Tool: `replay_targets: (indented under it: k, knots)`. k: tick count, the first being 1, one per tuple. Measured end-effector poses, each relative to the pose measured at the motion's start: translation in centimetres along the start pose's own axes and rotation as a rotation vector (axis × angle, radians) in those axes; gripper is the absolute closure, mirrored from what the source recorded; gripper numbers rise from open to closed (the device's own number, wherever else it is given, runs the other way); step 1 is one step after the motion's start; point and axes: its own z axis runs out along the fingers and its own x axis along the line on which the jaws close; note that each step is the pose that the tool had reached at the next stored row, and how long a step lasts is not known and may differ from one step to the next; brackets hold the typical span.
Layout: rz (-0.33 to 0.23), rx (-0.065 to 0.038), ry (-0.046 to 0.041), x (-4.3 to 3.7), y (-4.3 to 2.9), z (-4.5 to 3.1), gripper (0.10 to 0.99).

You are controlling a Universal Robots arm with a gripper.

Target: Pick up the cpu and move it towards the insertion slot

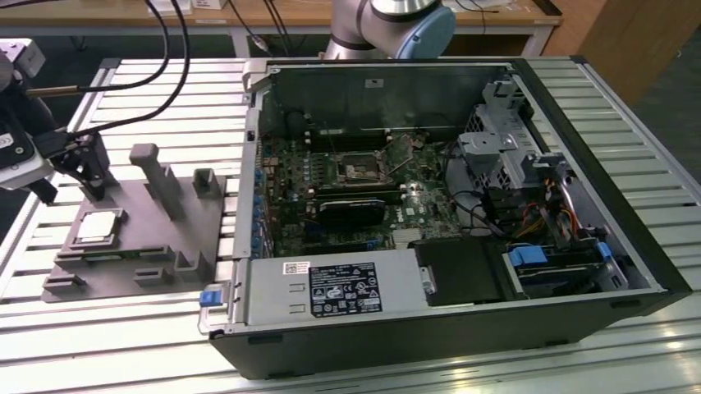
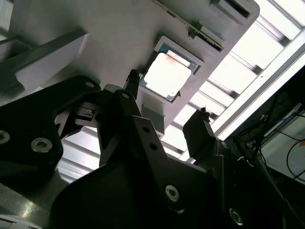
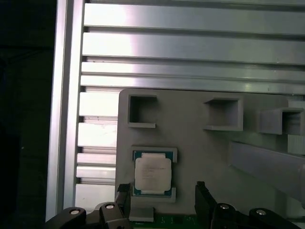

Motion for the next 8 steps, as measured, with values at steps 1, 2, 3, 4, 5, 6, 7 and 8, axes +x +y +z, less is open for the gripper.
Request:
replay_targets:
  k: [1, 2, 3, 4, 5, 6, 7, 8]
  knots:
    - [0.000, 0.000, 0.0000, 0.00, -0.01, 0.10, 0.439]
    - [0.000, 0.000, 0.0000, 0.00, -0.02, 0.20, 0.439]
    - [0.000, 0.000, 0.0000, 0.00, -0.03, 0.29, 0.439]
    - [0.000, 0.000, 0.0000, 0.00, -0.04, 0.40, 0.439]
    - [0.000, 0.000, 0.0000, 0.00, -0.05, 0.51, 0.439]
    - [0.000, 0.000, 0.0000, 0.00, -0.06, 0.61, 0.439]
    - [0.000, 0.000, -0.0001, 0.00, -0.07, 0.70, 0.439]
    - [0.000, 0.000, 0.0000, 0.00, -0.08, 0.79, 0.439]
